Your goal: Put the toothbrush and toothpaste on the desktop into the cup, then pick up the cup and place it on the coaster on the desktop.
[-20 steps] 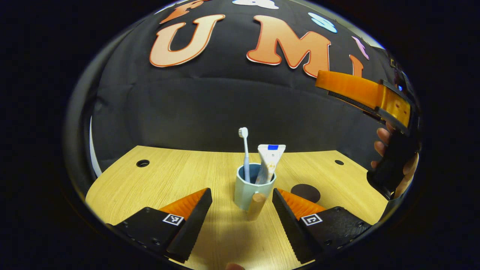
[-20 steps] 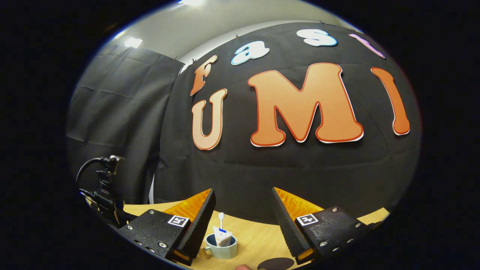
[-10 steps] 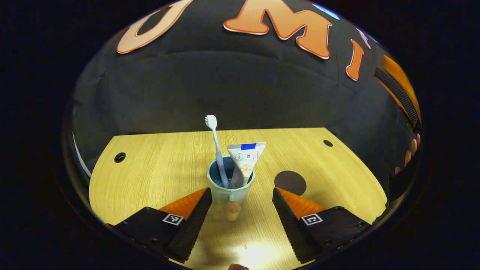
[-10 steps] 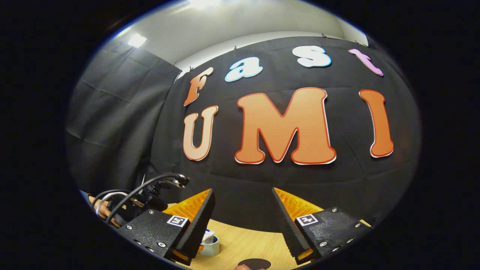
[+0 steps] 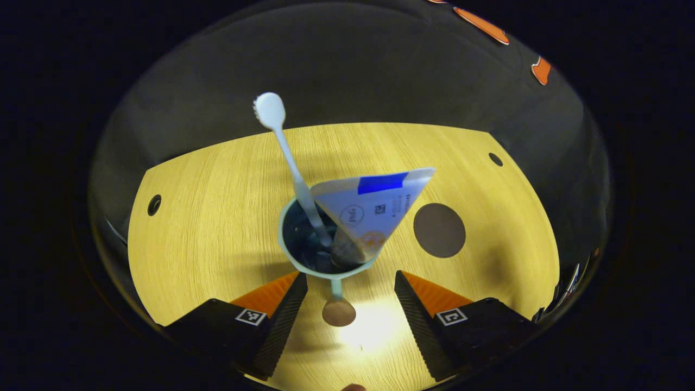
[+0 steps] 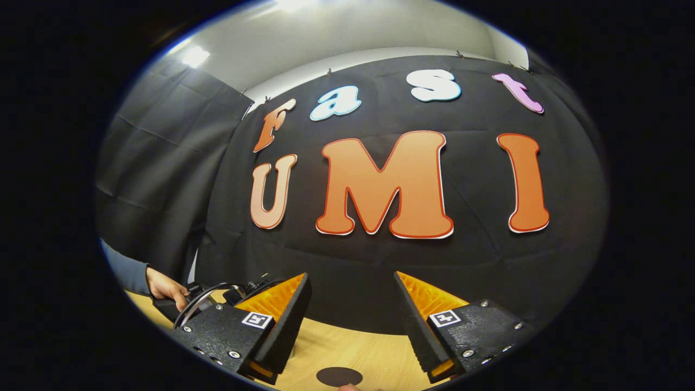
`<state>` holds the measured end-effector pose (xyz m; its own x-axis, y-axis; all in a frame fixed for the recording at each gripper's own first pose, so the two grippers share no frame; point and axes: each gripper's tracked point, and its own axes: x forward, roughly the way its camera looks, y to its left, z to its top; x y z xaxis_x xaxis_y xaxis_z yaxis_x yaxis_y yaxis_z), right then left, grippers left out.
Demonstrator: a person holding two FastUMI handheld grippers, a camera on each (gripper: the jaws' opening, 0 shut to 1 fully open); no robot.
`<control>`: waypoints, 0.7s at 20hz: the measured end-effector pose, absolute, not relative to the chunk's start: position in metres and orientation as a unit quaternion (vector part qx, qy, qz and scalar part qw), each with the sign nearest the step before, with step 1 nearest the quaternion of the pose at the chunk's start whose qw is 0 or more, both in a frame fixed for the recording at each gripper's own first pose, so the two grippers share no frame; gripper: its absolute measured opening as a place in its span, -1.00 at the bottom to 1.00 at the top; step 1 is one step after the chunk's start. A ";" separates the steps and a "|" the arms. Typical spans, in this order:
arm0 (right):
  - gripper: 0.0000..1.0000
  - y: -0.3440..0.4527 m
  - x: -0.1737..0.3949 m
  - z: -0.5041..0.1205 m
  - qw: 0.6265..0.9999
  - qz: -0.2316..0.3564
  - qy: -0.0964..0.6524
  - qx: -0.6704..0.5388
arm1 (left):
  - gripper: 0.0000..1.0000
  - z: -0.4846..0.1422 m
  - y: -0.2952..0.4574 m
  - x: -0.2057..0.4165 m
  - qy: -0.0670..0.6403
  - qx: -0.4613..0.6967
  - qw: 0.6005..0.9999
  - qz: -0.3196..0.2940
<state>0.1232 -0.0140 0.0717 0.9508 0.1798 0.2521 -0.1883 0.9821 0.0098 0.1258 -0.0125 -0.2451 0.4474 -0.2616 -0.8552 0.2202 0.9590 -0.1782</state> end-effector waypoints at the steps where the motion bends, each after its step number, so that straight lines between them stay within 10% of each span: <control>1: 0.79 -0.015 0.120 0.074 0.987 0.094 -0.131 0.017 | 1.00 -0.244 -0.010 0.128 0.510 -0.017 0.849 -0.135; 4: 0.80 -0.022 0.121 0.075 0.985 0.097 -0.139 0.022 | 0.75 -0.237 0.003 0.132 0.519 -0.008 0.848 -0.111; 5: 0.80 -0.024 0.120 0.076 0.985 0.095 -0.142 0.025 | 0.39 -0.234 0.005 0.133 0.523 -0.007 0.846 -0.107; 9: 0.80 -0.035 0.120 0.077 0.985 0.088 -0.144 0.044 | 0.35 -0.216 0.014 0.138 0.521 -0.019 0.848 -0.095; 10: 0.80 -0.037 0.121 0.077 0.985 0.086 -0.144 0.050 | 0.15 -0.209 0.017 0.138 0.522 -0.024 0.848 -0.087; 11: 0.80 -0.039 0.122 0.077 0.985 0.084 -0.143 0.055 | -0.46 -0.202 0.020 0.142 0.521 -0.019 0.849 -0.085; 14: 0.80 -0.050 0.122 0.076 0.984 0.073 -0.143 0.071 | -0.46 -0.199 0.015 0.141 0.517 -0.019 0.852 -0.082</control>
<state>0.1219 -0.0504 0.0765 0.9484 0.1235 0.2922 -0.1640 0.9793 0.1184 0.1412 0.0148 -0.1987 0.4520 -0.1594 -0.8777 0.1206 0.9858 -0.1169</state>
